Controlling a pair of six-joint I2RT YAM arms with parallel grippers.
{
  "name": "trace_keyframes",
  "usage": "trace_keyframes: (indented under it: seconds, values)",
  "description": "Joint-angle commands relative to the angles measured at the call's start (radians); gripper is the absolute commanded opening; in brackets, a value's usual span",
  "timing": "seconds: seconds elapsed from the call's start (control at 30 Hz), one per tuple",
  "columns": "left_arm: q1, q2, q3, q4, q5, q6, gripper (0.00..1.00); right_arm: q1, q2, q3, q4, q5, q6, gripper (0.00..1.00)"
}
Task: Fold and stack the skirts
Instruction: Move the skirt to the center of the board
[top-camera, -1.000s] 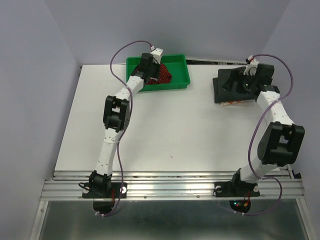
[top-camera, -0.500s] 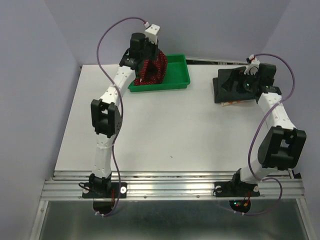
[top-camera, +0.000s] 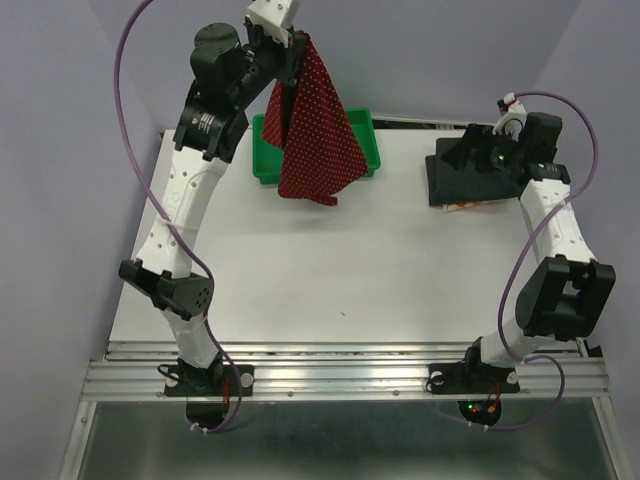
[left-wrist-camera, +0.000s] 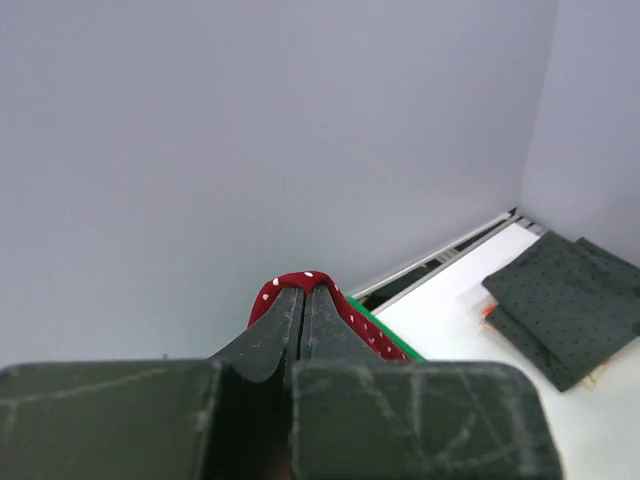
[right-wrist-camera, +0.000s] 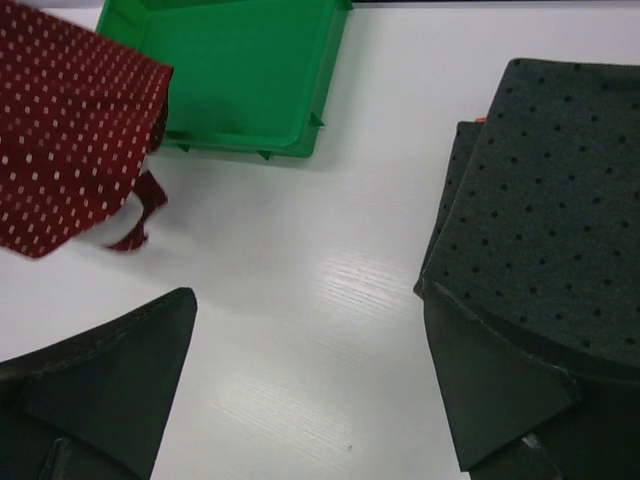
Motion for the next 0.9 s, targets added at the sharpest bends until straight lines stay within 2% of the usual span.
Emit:
trace_keyframes:
  seconds: [0.0,0.13,0.23,0.33,0.47,0.63,0.87]
  values:
    - [-0.075,-0.143,-0.061,-0.008,-0.011,0.071,0.0,-0.005,-0.047,0.07,-0.004,-0.046,-0.002,1.0]
    - [-0.179,-0.255,-0.217,-0.066,-0.062,0.149,0.0,-0.005,-0.053,0.081,-0.045,-0.063,-0.033,1.0]
    - [-0.267,-0.324,-0.471,-0.079,-0.13,0.171,0.0,-0.005,-0.058,0.087,-0.099,-0.087,-0.056,1.0]
    - [-0.35,-0.364,-0.685,-0.045,-0.235,0.156,0.0,-0.005,-0.058,0.091,-0.162,-0.118,-0.122,1.0]
    - [-0.407,-0.331,-0.836,-0.018,-0.287,0.102,0.0,-0.005,-0.059,0.082,-0.231,-0.127,-0.159,1.0]
    - [-0.412,-0.182,-0.87,0.005,-0.189,0.032,0.0,-0.005,-0.066,0.039,-0.297,-0.158,-0.19,1.0]
    - [-0.343,0.002,-0.757,0.047,-0.1,0.022,0.0,0.006,-0.073,-0.082,-0.329,-0.23,-0.171,0.98]
